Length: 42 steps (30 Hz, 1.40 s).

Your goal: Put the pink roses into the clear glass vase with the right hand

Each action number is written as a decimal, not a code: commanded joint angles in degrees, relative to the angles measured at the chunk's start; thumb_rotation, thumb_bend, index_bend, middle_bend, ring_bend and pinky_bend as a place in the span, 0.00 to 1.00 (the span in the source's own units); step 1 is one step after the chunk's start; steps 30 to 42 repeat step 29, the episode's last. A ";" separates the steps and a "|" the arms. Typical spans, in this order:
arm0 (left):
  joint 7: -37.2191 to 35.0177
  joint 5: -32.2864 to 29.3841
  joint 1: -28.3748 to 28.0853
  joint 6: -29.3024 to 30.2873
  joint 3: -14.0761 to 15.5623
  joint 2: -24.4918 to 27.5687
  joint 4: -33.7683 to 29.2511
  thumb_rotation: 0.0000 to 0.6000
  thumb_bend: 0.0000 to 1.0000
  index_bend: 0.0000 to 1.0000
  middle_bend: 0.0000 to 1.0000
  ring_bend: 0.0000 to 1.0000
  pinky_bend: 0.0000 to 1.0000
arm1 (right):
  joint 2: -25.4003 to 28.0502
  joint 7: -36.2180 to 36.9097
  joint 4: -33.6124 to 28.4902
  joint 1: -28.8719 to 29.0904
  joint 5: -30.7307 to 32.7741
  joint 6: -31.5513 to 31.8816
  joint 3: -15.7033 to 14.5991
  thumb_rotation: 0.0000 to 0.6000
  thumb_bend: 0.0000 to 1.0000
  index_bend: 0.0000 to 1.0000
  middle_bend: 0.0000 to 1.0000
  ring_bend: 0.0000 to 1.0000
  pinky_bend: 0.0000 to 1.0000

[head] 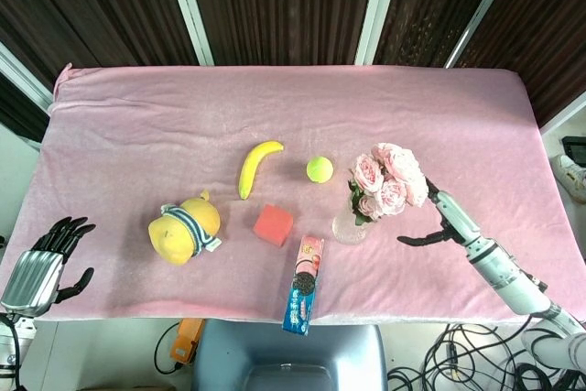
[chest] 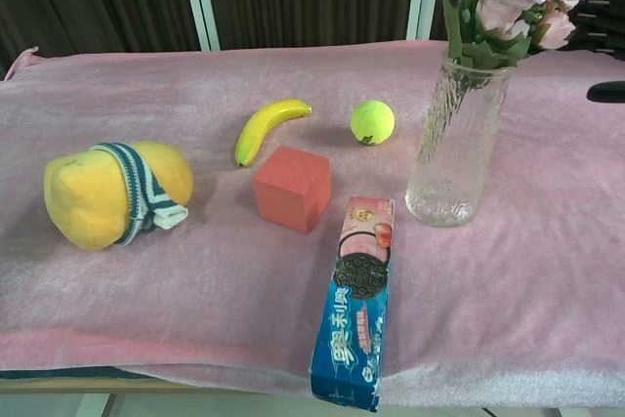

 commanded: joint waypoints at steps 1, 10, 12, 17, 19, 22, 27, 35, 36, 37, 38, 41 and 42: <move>0.02 -0.03 0.03 0.06 -0.02 -0.02 -0.01 1.00 0.34 0.19 0.12 0.07 0.27 | 3.96 -13.40 -2.69 -5.34 2.46 0.05 -2.40 1.00 0.11 0.00 0.00 0.00 0.08; 0.76 -0.23 -0.19 -0.50 0.03 -0.22 -0.15 1.00 0.34 0.19 0.12 0.07 0.27 | 10.63 -58.14 -22.57 -15.39 13.28 0.47 -3.27 1.00 0.11 0.00 0.00 0.00 0.13; 0.92 -0.21 -0.17 -0.47 0.06 -0.24 -0.20 1.00 0.34 0.19 0.12 0.07 0.27 | 11.16 -65.67 -26.61 -17.14 15.46 1.56 -3.24 1.00 0.11 0.00 0.00 0.00 0.13; 1.30 -0.53 0.02 -0.33 0.02 -0.16 -0.42 1.00 0.34 0.19 0.12 0.07 0.27 | 10.80 -74.22 -32.43 -20.99 17.38 6.34 -2.21 1.00 0.11 0.00 0.00 0.00 0.14; 1.44 -0.64 0.13 -0.13 -0.04 -0.14 -0.51 1.00 0.34 0.19 0.12 0.07 0.27 | 10.55 -74.28 -32.74 -21.73 16.38 7.48 -1.92 1.00 0.11 0.00 0.00 0.00 0.14; 1.58 -0.56 0.25 0.08 -0.02 -0.09 -0.62 1.00 0.34 0.19 0.12 0.07 0.27 | 10.48 -73.70 -32.69 -22.27 15.13 7.74 -1.72 1.00 0.11 0.00 0.00 0.00 0.14; 1.62 -0.71 0.39 0.32 -0.11 -0.03 -0.65 1.00 0.34 0.19 0.12 0.07 0.27 | 10.20 -73.78 -32.42 -22.73 14.72 7.41 -0.86 1.00 0.11 0.00 0.00 0.00 0.14; 1.58 -0.82 0.43 0.33 -0.16 0.00 -0.62 1.00 0.34 0.19 0.12 0.07 0.27 | 9.99 -73.81 -32.29 -22.91 14.44 7.42 -0.46 1.00 0.11 0.00 0.00 0.00 0.14; 1.58 -0.82 0.43 0.33 -0.16 0.00 -0.62 1.00 0.34 0.19 0.12 0.07 0.27 | 9.99 -73.81 -32.29 -22.91 14.44 7.42 -0.46 1.00 0.11 0.00 0.00 0.00 0.14; 1.58 -0.82 0.43 0.33 -0.16 0.00 -0.62 1.00 0.34 0.19 0.12 0.07 0.27 | 9.99 -73.81 -32.29 -22.91 14.44 7.42 -0.46 1.00 0.11 0.00 0.00 0.00 0.14; 1.58 -0.82 0.43 0.33 -0.16 0.00 -0.62 1.00 0.34 0.19 0.12 0.07 0.27 | 9.99 -73.81 -32.29 -22.91 14.44 7.42 -0.46 1.00 0.11 0.00 0.00 0.00 0.14; 1.58 -0.82 0.43 0.33 -0.16 0.00 -0.62 1.00 0.34 0.19 0.12 0.07 0.27 | 9.99 -73.81 -32.29 -22.91 14.44 7.42 -0.46 1.00 0.11 0.00 0.00 0.00 0.14; 1.58 -0.82 0.43 0.33 -0.16 0.00 -0.62 1.00 0.34 0.19 0.12 0.07 0.27 | 9.99 -73.81 -32.29 -22.91 14.44 7.42 -0.46 1.00 0.11 0.00 0.00 0.00 0.14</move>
